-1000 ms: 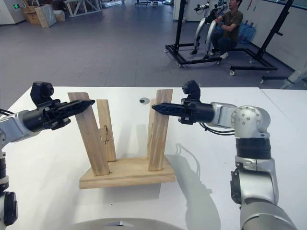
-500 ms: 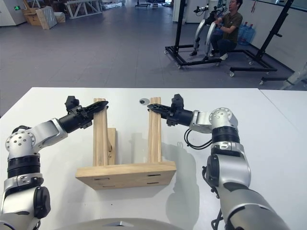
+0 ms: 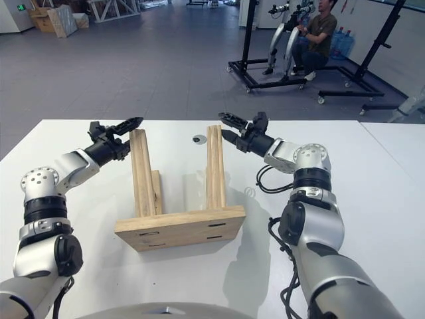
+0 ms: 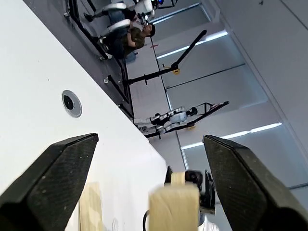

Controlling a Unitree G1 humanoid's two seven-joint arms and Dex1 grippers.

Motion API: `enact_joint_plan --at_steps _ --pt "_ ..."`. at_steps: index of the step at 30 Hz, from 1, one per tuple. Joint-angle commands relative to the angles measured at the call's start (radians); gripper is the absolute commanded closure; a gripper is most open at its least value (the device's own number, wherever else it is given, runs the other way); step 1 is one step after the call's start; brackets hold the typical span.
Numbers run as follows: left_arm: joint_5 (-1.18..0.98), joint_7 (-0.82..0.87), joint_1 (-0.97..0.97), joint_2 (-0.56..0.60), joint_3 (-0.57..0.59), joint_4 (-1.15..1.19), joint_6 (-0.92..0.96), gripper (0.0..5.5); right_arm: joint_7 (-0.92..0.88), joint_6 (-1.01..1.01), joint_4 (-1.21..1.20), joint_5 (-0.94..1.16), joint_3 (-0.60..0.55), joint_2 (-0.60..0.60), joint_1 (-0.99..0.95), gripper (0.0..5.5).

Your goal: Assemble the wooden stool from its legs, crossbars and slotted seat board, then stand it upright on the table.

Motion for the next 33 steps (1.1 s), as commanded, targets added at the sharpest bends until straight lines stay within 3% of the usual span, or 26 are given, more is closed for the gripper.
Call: enact_joint_plan --at_steps 1,4,6,8,11,14,16,23,33 --pt "0.220 -0.066 -0.112 0.107 -0.012 0.199 -0.215 1.53 -0.021 -0.197 0.103 -0.056 -0.046 -0.064 -0.105 1.05" --pt "0.526 -0.343 -0.060 0.297 -0.167 0.211 -0.466 1.53 0.064 -0.379 0.142 -0.206 0.030 -0.211 -0.088 1.05" --pt "0.679 -0.676 0.176 0.463 -0.244 0.034 -0.648 1.53 0.264 -0.563 0.055 -0.368 0.163 -0.363 0.033 1.05" --pt "0.729 -0.918 0.466 0.571 -0.226 -0.172 -0.755 1.53 0.529 -0.749 -0.162 -0.483 0.292 -0.493 0.266 1.05" --pt "0.669 -1.110 0.915 0.600 -0.132 -0.619 -0.720 1.53 0.923 -0.906 -0.524 -0.455 0.310 -0.643 0.723 1.05" --pt "0.660 -1.167 1.202 0.571 -0.160 -0.904 -0.694 1.53 1.045 -0.895 -0.738 -0.317 0.325 -0.748 0.991 1.05" --pt "0.694 -1.154 1.239 0.552 -0.237 -0.958 -0.699 1.53 1.045 -0.860 -0.817 -0.277 0.385 -0.747 1.035 1.05" --pt "0.797 -1.091 1.102 0.489 -0.377 -0.916 -0.696 1.53 0.952 -0.757 -0.833 -0.307 0.514 -0.540 0.918 1.05" --pt "0.797 -1.019 0.980 0.412 -0.427 -0.897 -0.648 1.53 0.893 -0.724 -0.827 -0.346 0.598 -0.415 0.856 1.05"
